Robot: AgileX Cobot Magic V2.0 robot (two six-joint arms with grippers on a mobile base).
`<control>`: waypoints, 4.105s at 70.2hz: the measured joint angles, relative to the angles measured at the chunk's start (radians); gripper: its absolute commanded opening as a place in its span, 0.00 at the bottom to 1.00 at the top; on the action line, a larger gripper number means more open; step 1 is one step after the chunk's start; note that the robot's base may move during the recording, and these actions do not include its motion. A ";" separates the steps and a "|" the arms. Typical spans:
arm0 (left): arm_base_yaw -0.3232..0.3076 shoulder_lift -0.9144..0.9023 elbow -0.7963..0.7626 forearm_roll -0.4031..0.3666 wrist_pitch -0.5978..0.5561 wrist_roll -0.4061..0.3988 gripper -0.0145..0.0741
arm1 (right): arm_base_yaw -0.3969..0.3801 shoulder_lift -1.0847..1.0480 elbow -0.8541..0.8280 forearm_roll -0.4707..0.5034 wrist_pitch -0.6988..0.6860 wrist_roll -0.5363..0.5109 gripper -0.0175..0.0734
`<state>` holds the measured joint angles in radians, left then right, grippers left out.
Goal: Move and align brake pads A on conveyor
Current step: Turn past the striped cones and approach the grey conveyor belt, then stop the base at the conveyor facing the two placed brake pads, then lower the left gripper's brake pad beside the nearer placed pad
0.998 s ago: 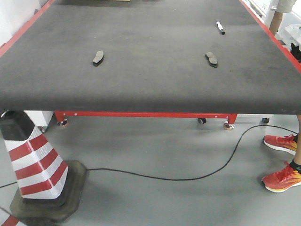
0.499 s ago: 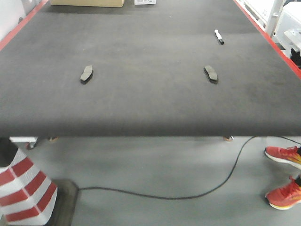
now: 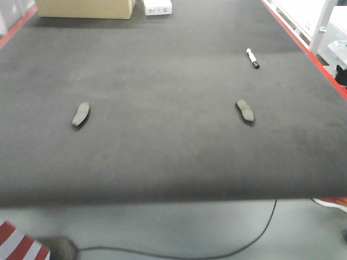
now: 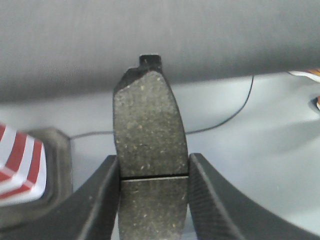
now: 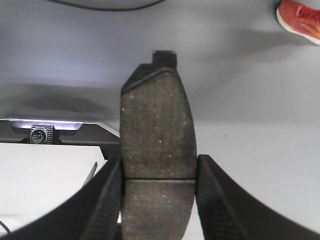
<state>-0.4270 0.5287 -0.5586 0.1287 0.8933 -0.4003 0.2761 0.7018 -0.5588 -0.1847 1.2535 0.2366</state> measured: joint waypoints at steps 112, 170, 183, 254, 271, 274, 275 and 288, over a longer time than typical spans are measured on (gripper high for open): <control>0.000 0.000 0.000 0.000 0.000 0.000 0.16 | 0.000 0.000 0.000 0.000 -0.001 0.000 0.21; 0.000 0.000 0.000 0.000 0.000 0.000 0.16 | 0.000 0.000 0.000 0.000 -0.001 0.000 0.21; 0.000 0.000 0.000 0.000 0.000 0.000 0.16 | 0.000 0.000 0.000 0.000 -0.001 0.000 0.21; 0.000 0.642 -0.232 -0.151 -0.243 0.117 0.16 | 0.000 0.000 0.000 0.000 -0.001 0.000 0.21; 0.000 0.944 -0.314 -0.180 -0.257 0.102 0.17 | 0.000 0.000 0.000 0.000 -0.001 0.000 0.21; 0.000 0.984 -0.331 -0.193 -0.257 0.102 0.17 | 0.000 0.000 0.000 0.000 -0.001 0.000 0.21; 0.000 0.997 -0.333 -0.199 -0.259 0.102 0.17 | 0.000 0.000 0.000 0.000 -0.001 0.000 0.21; -0.016 1.109 -0.399 -0.259 -0.265 0.101 0.17 | 0.000 0.000 0.000 0.000 -0.001 0.000 0.21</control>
<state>-0.4427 1.6378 -0.9578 -0.1299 0.6285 -0.2993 0.2761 0.7018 -0.5588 -0.1847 1.2524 0.2366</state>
